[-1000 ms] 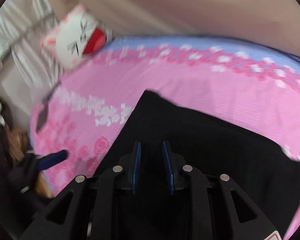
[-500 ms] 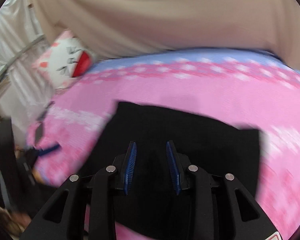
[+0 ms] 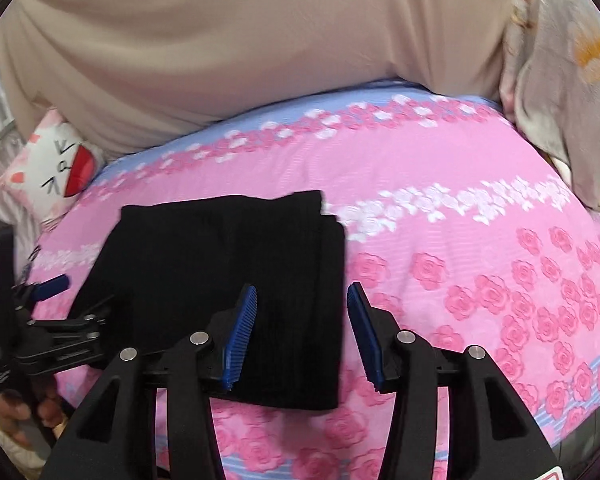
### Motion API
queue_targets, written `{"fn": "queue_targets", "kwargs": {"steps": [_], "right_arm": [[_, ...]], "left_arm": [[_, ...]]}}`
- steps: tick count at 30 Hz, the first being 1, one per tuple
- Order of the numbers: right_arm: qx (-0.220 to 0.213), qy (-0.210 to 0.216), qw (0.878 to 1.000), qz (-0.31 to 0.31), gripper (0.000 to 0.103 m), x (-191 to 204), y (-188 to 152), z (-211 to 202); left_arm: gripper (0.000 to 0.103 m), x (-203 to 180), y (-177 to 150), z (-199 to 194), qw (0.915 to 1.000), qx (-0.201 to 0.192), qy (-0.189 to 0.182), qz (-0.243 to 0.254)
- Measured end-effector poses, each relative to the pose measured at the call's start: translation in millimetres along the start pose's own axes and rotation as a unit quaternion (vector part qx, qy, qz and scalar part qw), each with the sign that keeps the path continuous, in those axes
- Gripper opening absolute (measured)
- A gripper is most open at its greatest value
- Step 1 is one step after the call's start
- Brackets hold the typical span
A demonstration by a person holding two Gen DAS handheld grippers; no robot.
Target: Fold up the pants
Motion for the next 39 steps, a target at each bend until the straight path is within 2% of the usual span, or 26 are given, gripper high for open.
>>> {"fn": "queue_targets", "kwargs": {"steps": [7, 18, 21, 25, 33, 36, 38, 39], "right_arm": [[0.018, 0.006, 1.0, -0.016, 0.047, 10.1, -26.4, 5.1], [0.025, -0.02, 0.999, -0.026, 0.047, 1.9, -44.4, 7.5], [0.039, -0.025, 0.999, -0.016, 0.053, -7.3, -54.0, 15.7], [0.042, -0.014, 0.999, -0.003, 0.053, -10.1, -58.0, 17.4], [0.036, 0.023, 0.999, 0.032, 0.053, -11.8, -45.2, -2.6], [0.029, 0.028, 0.998, 0.049, 0.058, -18.6, -37.4, -8.8], [0.028, 0.022, 0.998, 0.053, 0.071, -25.3, -34.8, -8.4], [0.032, 0.024, 0.998, 0.054, 0.072, -27.0, -34.8, -6.3]], "left_arm": [[0.098, -4.8, -5.9, 2.2, 0.9999, 0.015, 0.001, -0.003], [0.098, -7.7, -12.8, 1.9, 0.9997, 0.023, -0.002, -0.01], [0.098, -8.0, -15.2, 2.1, 0.9996, 0.025, -0.001, -0.01], [0.098, -7.2, -18.4, 3.2, 0.9995, 0.028, -0.002, -0.013], [0.098, -6.3, -21.7, -0.4, 0.9992, 0.031, -0.01, -0.023], [0.098, -5.6, -22.2, -6.9, 0.9982, 0.024, -0.039, -0.039], [0.098, -1.5, -24.6, -11.4, 0.9946, 0.02, -0.079, -0.064], [0.098, 2.1, -26.4, -12.8, 0.9904, 0.016, -0.109, -0.083]]}}
Point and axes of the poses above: each gripper's, at about its wrist camera, not at the fingertips, and z roughly the way its jaws point, x to its left, y to its top, the point moved 10 cm from there along z, roughly the way its jaws point, and after that the axes turned 10 degrees about z, right-handed, at the moved point
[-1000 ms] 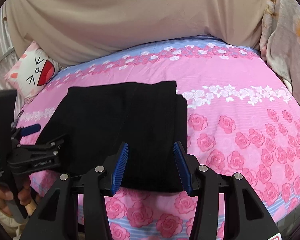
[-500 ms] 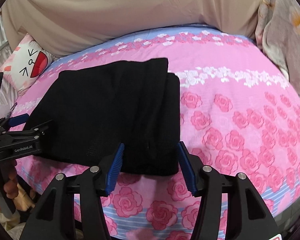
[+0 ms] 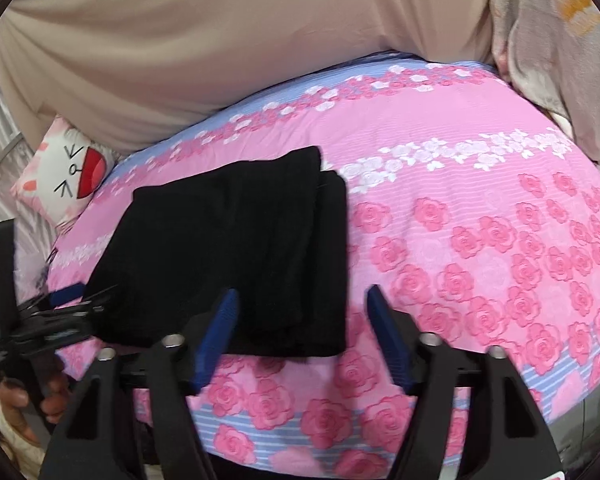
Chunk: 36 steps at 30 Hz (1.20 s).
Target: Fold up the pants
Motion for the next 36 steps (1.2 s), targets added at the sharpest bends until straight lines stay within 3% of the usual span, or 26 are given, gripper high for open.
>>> {"fn": "queue_targets", "kwargs": {"steps": [4, 8, 13, 15, 16, 17, 20, 23, 29, 36], "right_arm": [[0.033, 0.024, 0.999, 0.021, 0.073, -3.3, -4.9, 18.9], [0.075, 0.065, 0.994, 0.055, 0.075, 0.1, -15.8, 43.7], [0.068, 0.087, 0.991, 0.076, 0.079, 4.5, -19.4, 51.5], [0.064, 0.09, 0.991, 0.076, 0.077, 4.1, -18.4, 53.2], [0.062, 0.089, 0.991, 0.077, 0.065, 3.2, -17.8, 53.7], [0.066, 0.1, 0.989, 0.083, 0.053, 4.1, -17.9, 54.7], [0.065, 0.115, 0.988, 0.084, 0.043, 12.0, -17.0, 51.0], [0.049, 0.134, 0.986, 0.087, 0.04, 23.3, -7.4, 35.7], [-0.005, 0.157, 0.987, 0.037, 0.038, 62.1, 37.6, -10.7], [-0.077, 0.173, 0.981, -0.039, 0.038, 120.0, 130.7, -31.4]], "left_arm": [[0.098, 17.4, -8.1, 14.0, 0.9963, 0.018, -0.057, -0.062], [0.098, 24.4, -21.8, 39.2, 0.9836, 0.046, -0.118, -0.128], [0.096, 3.3, -18.4, 31.7, 0.9848, 0.028, -0.14, -0.099], [0.084, -3.2, -16.2, 31.5, 0.9905, 0.023, -0.115, -0.072], [0.077, -5.2, -14.9, 30.7, 0.9919, 0.019, -0.108, -0.064], [0.064, -6.5, -13.1, 27.9, 0.9915, 0.014, -0.113, -0.064], [0.035, -4.4, -4.0, 18.8, 0.9907, 0.003, -0.122, -0.06], [0.027, -5.4, 5.6, 5.3, 0.9912, -0.01, -0.123, -0.047], [0.024, -8.5, 54.4, -43.9, 0.9884, -0.08, -0.128, -0.015], [0.022, 9.1, 137.3, -77.9, 0.9807, -0.157, -0.117, 0.012]]}}
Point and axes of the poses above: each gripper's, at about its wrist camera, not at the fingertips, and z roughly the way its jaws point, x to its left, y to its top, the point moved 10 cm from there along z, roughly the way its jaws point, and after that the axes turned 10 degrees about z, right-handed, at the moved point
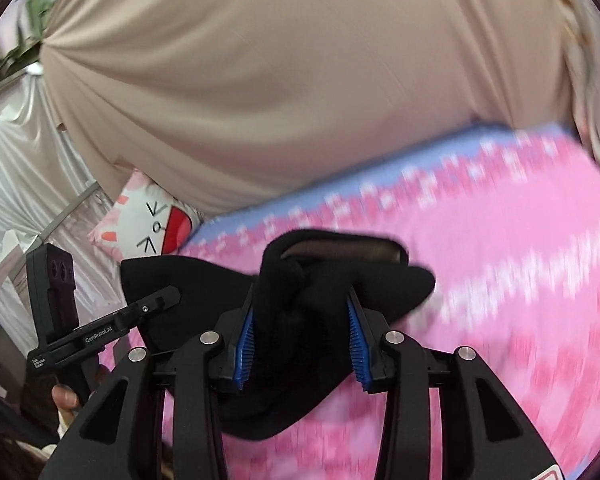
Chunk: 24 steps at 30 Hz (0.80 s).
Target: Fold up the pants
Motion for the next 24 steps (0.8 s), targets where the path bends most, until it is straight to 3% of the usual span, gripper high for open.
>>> {"fn": "queue_targets", "kwargs": {"steps": [6, 10, 12, 13, 15, 16, 18, 19, 21, 22, 23, 24], "right_arm": [[-0.057, 0.001, 0.997, -0.051, 0.033, 14.2, 84.2, 62.0], [-0.08, 0.019, 0.995, -0.049, 0.015, -5.0, 124.1, 123.1], [-0.052, 0.0, 0.998, -0.02, 0.015, -35.7, 128.9, 163.9], [-0.034, -0.013, 0.999, 0.004, 0.015, -53.7, 126.2, 181.8], [0.008, -0.025, 0.997, 0.074, 0.021, -93.6, 108.8, 206.5], [0.024, -0.025, 0.995, 0.098, 0.021, -107.8, 98.0, 210.0], [0.044, -0.043, 0.993, 0.106, 0.021, -123.2, 81.7, 207.1], [0.055, -0.054, 0.991, 0.106, 0.023, -127.8, 73.1, 203.2], [0.074, -0.041, 0.988, 0.129, 0.04, -127.1, 54.8, 193.8], [0.082, -0.026, 0.986, 0.144, 0.062, -125.1, 45.4, 190.4], [0.1, -0.009, 0.982, 0.16, 0.072, -118.5, 31.5, 189.4], [0.117, 0.002, 0.979, 0.165, 0.072, -112.1, 19.2, 189.5]], "left_arm": [[0.022, 42.8, 78.8, 35.6, 0.9964, -0.056, 0.057, 0.029], [0.022, 82.8, 108.8, 81.7, 0.9927, -0.068, 0.091, 0.039], [0.023, 103.2, 108.6, 114.0, 0.9914, -0.063, 0.103, 0.052], [0.027, 119.3, 101.2, 140.1, 0.9902, -0.043, 0.12, 0.057], [0.028, 151.6, 72.2, 175.7, 0.9899, 0.019, 0.139, 0.02], [0.035, 166.0, 50.4, 186.5, 0.9904, 0.056, 0.126, -0.013], [0.042, 179.0, 29.1, 177.2, 0.9915, 0.063, 0.105, -0.043], [0.043, 184.6, 18.1, 164.5, 0.9918, 0.067, 0.098, -0.048], [0.043, 190.7, 6.5, 151.2, 0.9914, 0.072, 0.097, -0.05], [0.047, 194.1, -0.4, 144.0, 0.9906, 0.075, 0.101, -0.052], [0.054, 197.1, -5.2, 140.7, 0.9907, 0.076, 0.101, -0.051], [0.057, 199.9, -7.9, 138.9, 0.9904, 0.078, 0.103, -0.049]]}}
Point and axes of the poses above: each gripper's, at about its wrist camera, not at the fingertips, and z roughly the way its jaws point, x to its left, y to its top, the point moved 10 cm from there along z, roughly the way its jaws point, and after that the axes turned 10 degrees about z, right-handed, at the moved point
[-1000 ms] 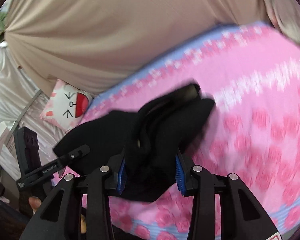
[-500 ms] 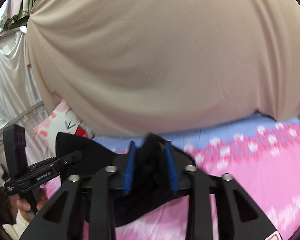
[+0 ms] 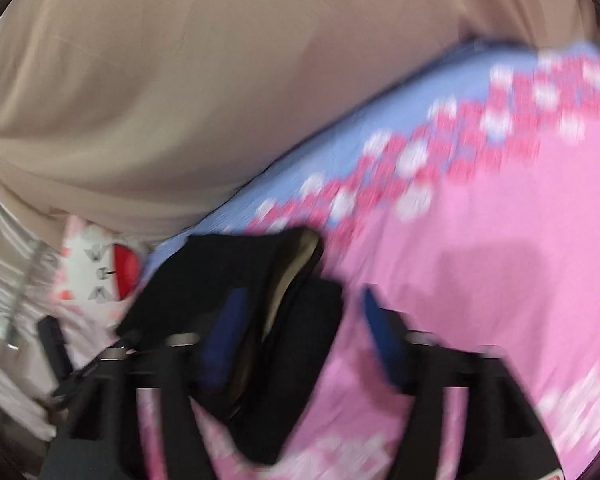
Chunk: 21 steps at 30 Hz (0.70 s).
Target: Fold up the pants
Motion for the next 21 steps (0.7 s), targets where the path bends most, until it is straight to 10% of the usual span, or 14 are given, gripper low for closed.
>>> {"fn": "queue_targets", "kwargs": {"steps": [4, 12, 14, 16, 21], "right_arm": [[0.041, -0.008, 0.999, 0.021, 0.076, 2.4, -41.2, 17.9], [0.053, -0.024, 0.998, 0.023, 0.08, 18.3, -66.1, 66.3], [0.053, -0.022, 0.998, 0.006, 0.047, 25.0, -62.8, 77.1], [0.041, -0.027, 0.998, -0.035, 0.041, 41.7, -47.3, 75.6], [-0.051, -0.047, 0.982, -0.174, 0.037, 109.3, 13.4, 31.4]], "left_arm": [[0.095, 3.9, -1.9, -3.1, 0.9999, -0.009, 0.009, 0.001], [0.095, 22.2, -24.3, 41.2, 0.9948, 0.054, -0.026, -0.083], [0.078, 25.9, -35.1, 57.0, 0.9887, 0.076, -0.047, -0.121], [0.044, 12.1, -24.2, 52.2, 0.9922, 0.06, -0.055, -0.094], [0.046, -17.8, 12.0, 33.4, 0.9984, 0.003, -0.038, -0.042]]}}
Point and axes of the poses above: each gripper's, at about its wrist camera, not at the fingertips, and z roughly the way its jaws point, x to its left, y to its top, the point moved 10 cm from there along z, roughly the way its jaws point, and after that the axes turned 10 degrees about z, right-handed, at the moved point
